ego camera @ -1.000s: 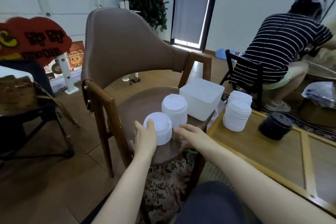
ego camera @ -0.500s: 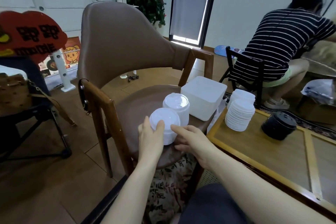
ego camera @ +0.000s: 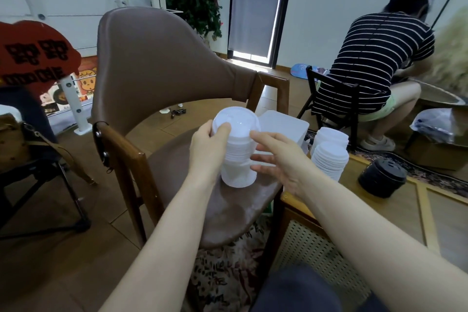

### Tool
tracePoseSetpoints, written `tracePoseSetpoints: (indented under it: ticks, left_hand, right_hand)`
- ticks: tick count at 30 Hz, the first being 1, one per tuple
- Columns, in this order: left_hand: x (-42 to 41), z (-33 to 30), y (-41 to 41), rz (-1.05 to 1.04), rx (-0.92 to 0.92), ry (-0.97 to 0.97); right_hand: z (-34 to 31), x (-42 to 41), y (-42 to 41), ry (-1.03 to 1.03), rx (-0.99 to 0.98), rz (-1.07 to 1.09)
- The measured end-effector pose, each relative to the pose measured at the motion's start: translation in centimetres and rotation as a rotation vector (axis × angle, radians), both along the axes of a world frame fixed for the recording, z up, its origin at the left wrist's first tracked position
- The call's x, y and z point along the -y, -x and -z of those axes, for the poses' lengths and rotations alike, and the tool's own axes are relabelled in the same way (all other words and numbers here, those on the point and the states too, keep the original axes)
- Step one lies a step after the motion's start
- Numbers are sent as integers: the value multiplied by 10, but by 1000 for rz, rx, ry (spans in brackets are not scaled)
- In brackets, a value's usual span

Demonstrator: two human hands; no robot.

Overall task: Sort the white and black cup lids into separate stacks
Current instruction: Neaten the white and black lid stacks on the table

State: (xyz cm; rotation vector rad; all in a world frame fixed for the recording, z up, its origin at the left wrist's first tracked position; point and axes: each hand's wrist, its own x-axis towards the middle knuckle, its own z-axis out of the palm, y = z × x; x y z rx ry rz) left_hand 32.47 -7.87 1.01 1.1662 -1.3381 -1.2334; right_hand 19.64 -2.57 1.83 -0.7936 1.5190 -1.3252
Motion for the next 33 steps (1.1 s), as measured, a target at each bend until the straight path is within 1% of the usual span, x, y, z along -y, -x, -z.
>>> tracePoseSetpoints:
  ticks: [6, 11, 14, 18, 21, 24, 27, 29, 33]
  left_hand:
    - [23, 7, 19, 24, -3, -125]
    - [35, 19, 24, 26, 42, -209]
    - [37, 21, 23, 54, 72, -222]
    - [40, 23, 22, 51, 24, -272]
    - [39, 20, 18, 52, -58, -401]
    - [41, 29, 16, 158, -111, -492]
    - [37, 38, 14, 273, -153, -517]
    - [36, 43, 13, 299, -174, -499]
    - [29, 47, 9, 337, -175, -437]
  right_hand:
    - [5, 32, 6, -85, -24, 97]
    - [16, 41, 11, -148, -61, 121]
    - [18, 43, 13, -203, -100, 125]
    - [22, 43, 17, -259, -88, 110]
    - [26, 43, 21, -293, -14, 80]
    - [33, 43, 24, -322, 60, 31]
    - [43, 39, 25, -306, 110, -72]
    - [51, 37, 23, -256, 69, -147]
    - [59, 34, 24, -182, 10, -122]
